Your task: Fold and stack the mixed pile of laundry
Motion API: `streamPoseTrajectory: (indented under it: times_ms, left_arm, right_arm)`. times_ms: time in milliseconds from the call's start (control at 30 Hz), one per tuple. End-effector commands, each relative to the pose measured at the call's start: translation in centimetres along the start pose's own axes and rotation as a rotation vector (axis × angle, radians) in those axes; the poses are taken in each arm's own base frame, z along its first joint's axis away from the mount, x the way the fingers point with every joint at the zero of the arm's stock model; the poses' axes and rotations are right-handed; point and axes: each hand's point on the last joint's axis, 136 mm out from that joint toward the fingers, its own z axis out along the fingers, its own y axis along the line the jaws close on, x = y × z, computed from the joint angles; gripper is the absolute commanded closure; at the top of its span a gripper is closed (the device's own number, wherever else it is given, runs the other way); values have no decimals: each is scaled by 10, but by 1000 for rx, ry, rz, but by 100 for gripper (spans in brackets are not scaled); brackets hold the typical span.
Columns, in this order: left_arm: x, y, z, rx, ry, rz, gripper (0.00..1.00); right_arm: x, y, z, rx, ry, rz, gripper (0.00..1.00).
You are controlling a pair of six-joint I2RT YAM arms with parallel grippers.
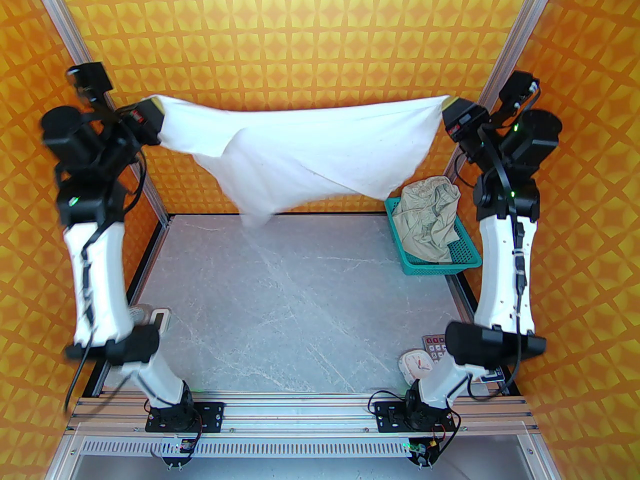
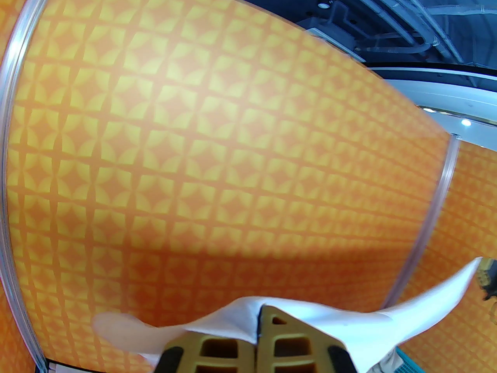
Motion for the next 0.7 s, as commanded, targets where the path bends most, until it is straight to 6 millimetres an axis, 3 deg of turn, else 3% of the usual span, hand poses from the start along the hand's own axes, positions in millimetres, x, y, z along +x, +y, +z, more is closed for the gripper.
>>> streamPoseTrajectory:
  times_ms: [0, 67, 233, 333, 400, 433, 467, 500, 533, 567, 600, 667]
  left_arm:
    - [62, 16, -22, -38, 150, -81, 100]
    - [112, 23, -43, -64, 256, -135, 100]
    - [274, 45, -113, -133, 530, -324, 100]
    - [360, 56, -164, -207, 691, -421, 100]
    - [402, 61, -194, -264, 767, -486, 100]
    - [426, 65, -211, -310, 810, -530, 100]
    - [440, 67, -224, -347, 836, -563, 98]
    - [457, 70, -238, -393, 863, -601, 86]
    - [467, 71, -249, -425, 878, -622, 67]
    - [469, 69, -251, -439, 872, -624, 48]
    - [466, 66, -250, -443, 860, -624, 38]
    - [457, 67, -250, -468, 857, -607, 36]
  right_arm:
    - [62, -55, -16, 94, 103, 87, 100]
    - [112, -91, -40, 185, 177, 117, 100]
    - [259, -186, -117, 422, 409, 246, 100]
    - [331, -219, -164, 518, 529, 328, 100]
    - [367, -238, -197, 620, 612, 354, 100]
    - [377, -246, -211, 673, 639, 348, 100]
    - [387, -254, -228, 742, 673, 343, 94]
    - [394, -261, -244, 812, 701, 332, 82]
    - [397, -263, -255, 852, 715, 322, 74]
    - [398, -263, -261, 868, 722, 312, 68]
    - [396, -261, -265, 882, 726, 302, 61]
    - [381, -256, -268, 903, 703, 252, 52]
